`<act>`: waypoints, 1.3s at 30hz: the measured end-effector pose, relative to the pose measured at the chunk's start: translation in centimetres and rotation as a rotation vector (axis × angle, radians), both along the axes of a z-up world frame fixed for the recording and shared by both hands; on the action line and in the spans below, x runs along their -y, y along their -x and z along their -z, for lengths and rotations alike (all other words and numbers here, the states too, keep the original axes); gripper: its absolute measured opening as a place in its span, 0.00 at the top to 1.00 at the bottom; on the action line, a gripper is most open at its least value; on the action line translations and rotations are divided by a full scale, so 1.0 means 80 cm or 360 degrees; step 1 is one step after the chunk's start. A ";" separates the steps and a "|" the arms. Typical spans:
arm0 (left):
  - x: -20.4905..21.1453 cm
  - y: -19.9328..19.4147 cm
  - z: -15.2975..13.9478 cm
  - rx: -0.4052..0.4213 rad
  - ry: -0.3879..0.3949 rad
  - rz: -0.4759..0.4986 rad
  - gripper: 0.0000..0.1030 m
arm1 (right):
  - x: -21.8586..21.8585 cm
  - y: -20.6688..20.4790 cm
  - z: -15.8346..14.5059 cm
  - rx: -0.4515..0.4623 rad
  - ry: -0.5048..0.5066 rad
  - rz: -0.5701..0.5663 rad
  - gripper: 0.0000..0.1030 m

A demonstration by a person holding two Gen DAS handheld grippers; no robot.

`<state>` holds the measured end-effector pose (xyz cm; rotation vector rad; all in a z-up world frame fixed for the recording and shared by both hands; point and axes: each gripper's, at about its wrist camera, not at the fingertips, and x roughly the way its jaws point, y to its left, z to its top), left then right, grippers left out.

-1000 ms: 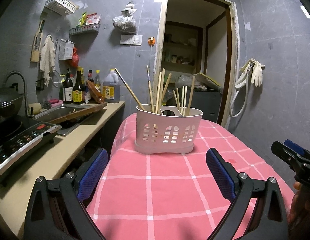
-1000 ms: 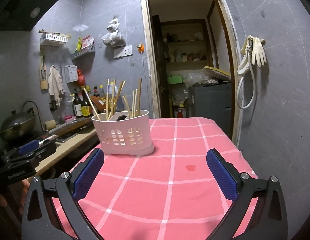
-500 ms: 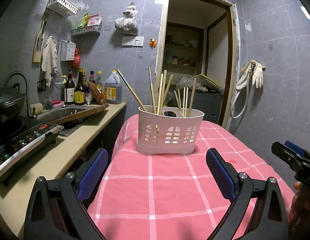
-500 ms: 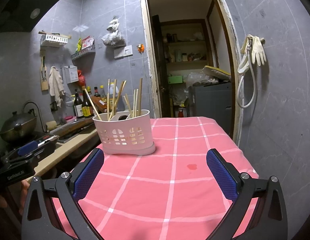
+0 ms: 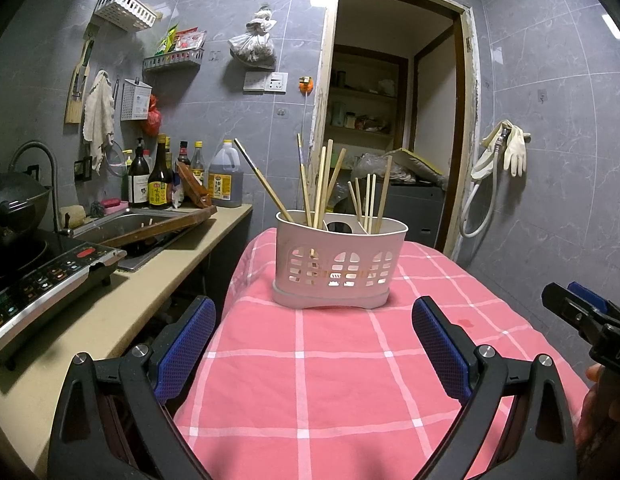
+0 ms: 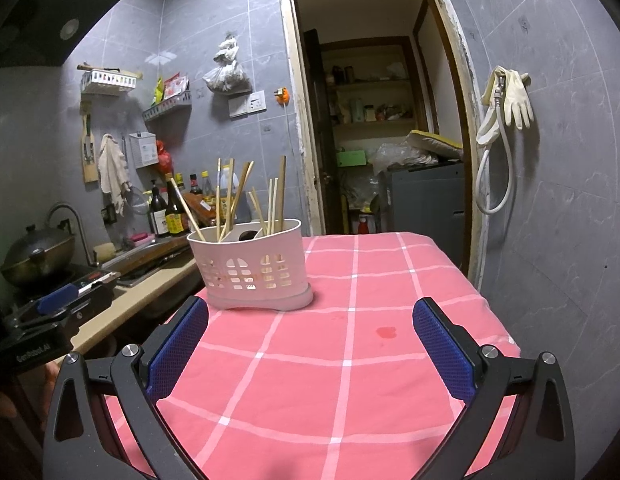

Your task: Organize utensils

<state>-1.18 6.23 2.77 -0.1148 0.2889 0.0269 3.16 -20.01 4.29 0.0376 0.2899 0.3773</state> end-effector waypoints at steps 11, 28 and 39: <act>-0.001 0.000 0.000 0.0000 0.0002 -0.0001 0.06 | -0.002 0.001 0.000 0.0000 -0.0003 -0.0001 0.00; -0.010 -0.003 0.009 -0.0035 0.0051 -0.0040 0.06 | -0.004 0.001 0.001 -0.0005 -0.0004 -0.0001 0.00; -0.007 -0.008 0.012 -0.0051 0.0041 -0.0041 0.06 | -0.013 0.003 0.002 -0.0025 -0.0006 -0.0008 0.00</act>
